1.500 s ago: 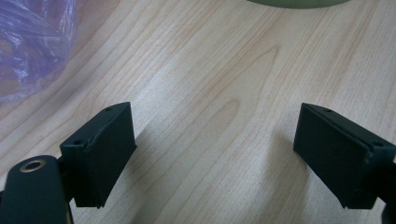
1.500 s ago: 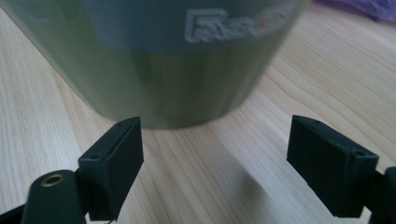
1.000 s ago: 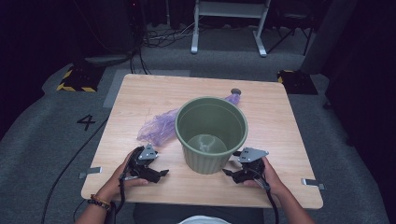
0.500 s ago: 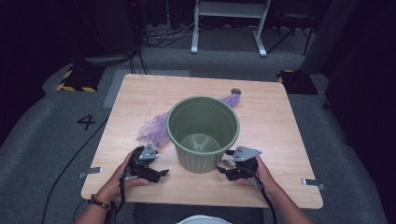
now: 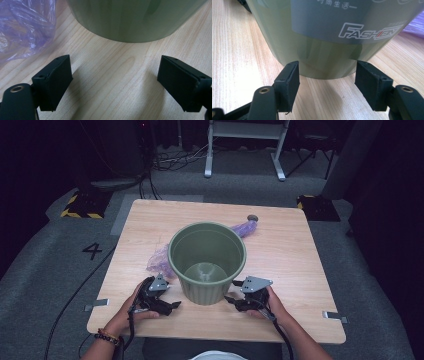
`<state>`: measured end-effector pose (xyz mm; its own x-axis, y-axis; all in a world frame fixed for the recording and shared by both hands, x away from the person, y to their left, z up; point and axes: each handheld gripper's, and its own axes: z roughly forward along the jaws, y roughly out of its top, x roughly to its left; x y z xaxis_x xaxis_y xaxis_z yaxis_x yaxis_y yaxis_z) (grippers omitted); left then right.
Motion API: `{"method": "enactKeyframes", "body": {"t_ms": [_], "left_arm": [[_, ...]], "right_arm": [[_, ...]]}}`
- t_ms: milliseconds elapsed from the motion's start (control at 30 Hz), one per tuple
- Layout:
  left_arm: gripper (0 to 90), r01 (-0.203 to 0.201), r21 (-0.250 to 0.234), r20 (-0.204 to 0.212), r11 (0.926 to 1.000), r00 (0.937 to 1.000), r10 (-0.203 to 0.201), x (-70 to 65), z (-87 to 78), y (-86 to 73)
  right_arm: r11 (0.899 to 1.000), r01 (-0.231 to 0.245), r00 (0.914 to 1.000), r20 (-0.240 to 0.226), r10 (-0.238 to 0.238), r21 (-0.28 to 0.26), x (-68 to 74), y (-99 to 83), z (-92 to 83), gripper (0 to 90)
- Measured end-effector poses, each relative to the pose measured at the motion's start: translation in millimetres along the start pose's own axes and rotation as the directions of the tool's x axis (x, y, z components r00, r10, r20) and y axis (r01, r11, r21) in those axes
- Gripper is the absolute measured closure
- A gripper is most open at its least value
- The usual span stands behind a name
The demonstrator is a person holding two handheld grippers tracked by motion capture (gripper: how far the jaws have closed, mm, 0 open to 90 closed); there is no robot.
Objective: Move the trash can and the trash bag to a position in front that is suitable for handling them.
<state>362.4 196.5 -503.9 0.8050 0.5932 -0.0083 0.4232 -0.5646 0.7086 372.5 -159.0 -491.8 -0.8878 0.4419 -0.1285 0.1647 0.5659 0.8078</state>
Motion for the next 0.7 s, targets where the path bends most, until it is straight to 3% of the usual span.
{"method": "enactKeyframes", "body": {"t_ms": [200, 267, 433, 500, 600, 700], "left_arm": [[12.2, 0.000, 0.000, 0.000, 1.0000, 1.0000, 0.000, 0.0, 0.0, 0.0], [12.2, 0.000, 0.000, 0.000, 1.0000, 1.0000, 0.000, 0.0, 0.0, 0.0], [12.3, 0.000, 0.000, 0.000, 1.0000, 1.0000, 0.000, 0.0, 0.0, 0.0], [12.3, 0.000, 0.000, 0.000, 1.0000, 1.0000, 0.000, 0.0, 0.0, 0.0], [12.3, 0.000, 0.000, 0.000, 1.0000, 1.0000, 0.000, 0.0, 0.0, 0.0], [12.2, 0.000, 0.000, 0.000, 1.0000, 1.0000, 0.000, 0.0, 0.0, 0.0]], "right_arm": [[1.000, 0.014, 0.9996, -0.024, -0.014, -0.006, -1.0, -2.4, -3.7, 36.7], [1.000, 0.011, 0.9999, -0.012, -0.011, -0.003, -5.6, -5.7, -8.7, 38.8], [0.999, -0.046, 0.9974, 0.055, 0.047, -0.014, -26.3, -16.7, -22.0, 38.7], [0.999, -0.050, 0.9927, 0.110, 0.051, -0.006, -33.6, -20.3, -25.8, 37.2], [0.998, -0.065, 0.9891, 0.131, 0.066, -0.008, -40.0, -23.9, -29.7, 36.0], [0.995, -0.095, 0.9801, 0.174, 0.096, -0.014, -47.4, -27.3, -33.7, 35.4]]}}
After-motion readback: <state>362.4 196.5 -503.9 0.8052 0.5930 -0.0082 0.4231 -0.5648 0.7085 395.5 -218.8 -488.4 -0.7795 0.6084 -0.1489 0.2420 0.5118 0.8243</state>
